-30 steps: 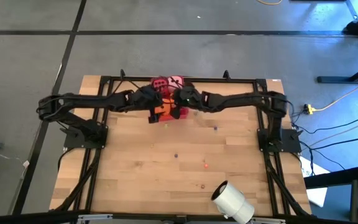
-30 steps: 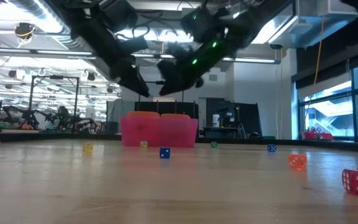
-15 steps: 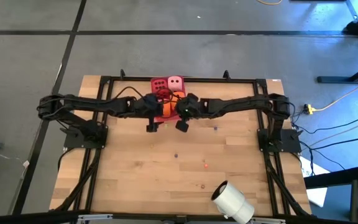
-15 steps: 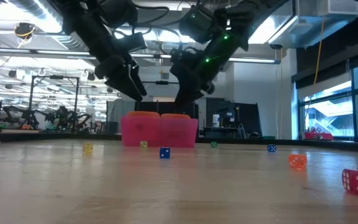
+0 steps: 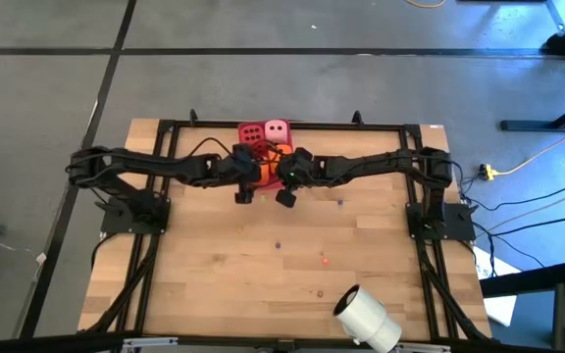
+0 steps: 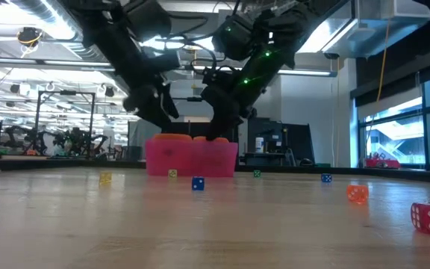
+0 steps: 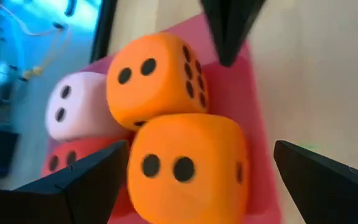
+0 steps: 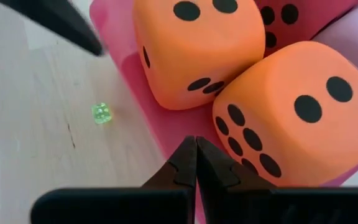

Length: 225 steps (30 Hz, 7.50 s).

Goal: Pick & Place Dice
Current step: Adjust the big orange dice in the red bin, then put the small yellow dice into the red bin

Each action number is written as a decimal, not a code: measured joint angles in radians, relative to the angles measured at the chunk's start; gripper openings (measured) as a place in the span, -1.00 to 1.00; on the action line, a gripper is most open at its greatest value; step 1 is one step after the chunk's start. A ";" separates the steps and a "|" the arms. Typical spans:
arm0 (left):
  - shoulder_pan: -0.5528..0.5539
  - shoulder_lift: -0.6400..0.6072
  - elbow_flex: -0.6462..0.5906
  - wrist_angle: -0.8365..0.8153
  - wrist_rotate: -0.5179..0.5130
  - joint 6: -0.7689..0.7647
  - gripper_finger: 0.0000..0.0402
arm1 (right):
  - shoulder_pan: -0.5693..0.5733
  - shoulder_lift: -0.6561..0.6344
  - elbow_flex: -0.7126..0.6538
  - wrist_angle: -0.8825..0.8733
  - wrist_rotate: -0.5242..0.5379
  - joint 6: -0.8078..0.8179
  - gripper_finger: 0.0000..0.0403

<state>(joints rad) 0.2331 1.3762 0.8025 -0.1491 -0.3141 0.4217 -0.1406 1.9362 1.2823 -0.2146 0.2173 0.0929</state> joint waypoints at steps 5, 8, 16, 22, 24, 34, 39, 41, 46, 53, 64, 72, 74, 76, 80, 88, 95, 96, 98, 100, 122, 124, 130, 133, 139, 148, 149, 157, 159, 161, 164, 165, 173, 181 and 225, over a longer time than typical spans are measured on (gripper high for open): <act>0.011 0.047 0.000 0.076 -0.125 0.051 0.98 | 0.000 0.000 0.000 -0.003 0.000 -0.003 -0.97; 0.017 0.064 0.000 0.105 -0.145 0.045 0.98 | 0.000 0.000 0.000 -0.002 0.000 -0.002 -0.97; 0.018 0.149 0.001 0.122 -0.191 0.105 0.98 | 0.000 0.000 0.000 -0.006 -0.001 -0.003 -0.97; 0.019 0.182 0.001 0.188 -0.358 0.147 0.98 | -0.002 0.000 0.000 -0.009 -0.103 -0.005 -0.97; 0.020 0.177 0.001 0.201 -0.356 0.146 0.98 | -0.001 0.000 0.000 -0.009 -0.121 -0.021 -0.97; 0.039 0.172 0.001 0.209 -0.318 0.128 0.98 | 0.000 0.000 0.000 -0.006 -0.142 -0.056 -0.97; 0.019 0.172 0.001 0.208 -0.325 0.125 0.98 | 0.000 0.000 0.000 -0.007 -0.101 -0.057 -0.97; 0.000 0.162 0.001 0.200 -0.320 0.124 0.98 | 0.000 0.000 0.000 -0.007 -0.099 -0.057 -0.97; -0.048 0.159 0.001 0.200 -0.319 0.123 0.98 | -0.003 0.000 0.000 -0.006 -0.097 -0.059 -0.97; -0.035 0.167 0.001 0.206 -0.322 0.154 0.98 | -0.004 0.000 0.000 -0.017 -0.177 -0.101 -0.97; 0.053 0.166 0.001 0.205 -0.318 0.167 0.98 | -0.002 0.000 0.000 -0.018 -0.180 -0.109 -0.97; -0.013 0.160 0.001 0.279 -0.109 0.100 0.98 | -0.002 0.000 0.000 -0.018 -0.158 -0.119 -0.97; -0.029 0.163 0.001 0.328 -0.105 0.126 0.98 | -0.002 0.000 0.000 -0.017 -0.158 -0.131 -0.97; -0.035 0.166 0.001 0.365 -0.113 0.152 0.98 | -0.002 0.000 0.000 -0.012 -0.158 -0.144 -0.97; -0.031 0.167 0.001 0.396 -0.111 0.167 0.98 | 0.004 0.000 0.000 -0.002 -0.154 -0.154 -0.97; 0.006 0.167 0.001 0.405 -0.096 0.165 0.98 | 0.012 0.000 0.000 -0.009 -0.145 -0.160 -0.97; 0.041 0.205 0.001 0.484 -0.036 0.099 0.98 | 0.011 0.000 0.000 -0.014 -0.145 -0.133 -0.97; 0.046 0.215 0.001 0.494 -0.016 0.089 0.98 | 0.011 0.000 0.000 -0.018 -0.145 -0.133 -0.97; 0.054 0.231 0.001 0.493 0.004 0.088 0.98 | 0.011 0.000 0.000 -0.022 -0.145 -0.131 -0.97; 0.054 0.248 0.001 0.498 0.012 0.092 0.98 | 0.011 0.000 0.000 -0.031 -0.142 -0.130 -0.97; 0.074 0.265 0.001 0.542 0.047 0.064 0.98 | 0.011 0.000 0.000 -0.036 -0.161 -0.133 -0.97; 0.076 0.265 0.001 0.542 0.046 0.068 0.98 | 0.012 0.000 0.000 -0.036 -0.161 -0.133 -0.97; 0.104 0.294 0.001 0.567 -0.033 0.124 0.98 | 0.012 0.000 0.000 -0.035 -0.195 -0.132 -0.97; 0.117 0.310 0.002 0.584 -0.042 0.104 0.98 | 0.013 0.000 0.000 -0.039 -0.193 -0.131 -0.97; 0.115 0.308 0.001 0.593 -0.026 0.094 0.98 | 0.013 0.000 0.000 -0.033 -0.195 -0.130 -0.97; 0.063 0.224 0.000 0.583 -0.125 0.144 0.98 | 0.014 -0.021 0.000 -0.037 -0.127 -0.135 -0.97; 0.057 0.203 0.000 0.566 -0.125 0.143 0.98 | 0.014 -0.033 0.000 -0.042 -0.125 -0.137 -0.97; 0.015 -0.037 0.000 0.268 -0.098 -0.053 0.98 | 0.015 -0.235 0.001 -0.258 -0.062 -0.150 -0.97; 0.010 -0.108 0.000 0.180 -0.069 -0.113 0.98 | 0.016 -0.305 0.001 -0.337 -0.022 -0.123 -0.97; 0.009 -0.176 0.000 0.101 -0.026 -0.175 0.98 | 0.019 -0.373 0.001 -0.407 0.010 -0.105 -0.97; 0.009 -0.260 -0.010 0.023 0.063 -0.246 0.98 | 0.027 -0.454 -0.008 -0.474 0.022 -0.109 -0.97; 0.009 -0.288 -0.028 0.026 0.095 -0.253 0.98 | 0.030 -0.479 -0.022 -0.474 0.021 -0.120 -0.97; -0.045 -0.513 -0.344 0.321 0.186 -0.295 0.98 | 0.094 -0.744 -0.332 -0.372 0.036 -0.025 -0.97; -0.117 -0.590 -0.548 0.490 0.186 -0.316 0.98 | 0.145 -0.924 -0.726 0.111 0.025 -0.026 -0.97; -0.172 -0.588 -0.567 0.490 -0.164 -0.534 0.98 | 0.201 -0.727 -0.746 0.240 0.081 0.011 -0.45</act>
<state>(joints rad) 0.0608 0.7879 0.2352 0.3405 -0.4778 -0.1120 0.0608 1.2092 0.5365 0.0256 0.2979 0.1035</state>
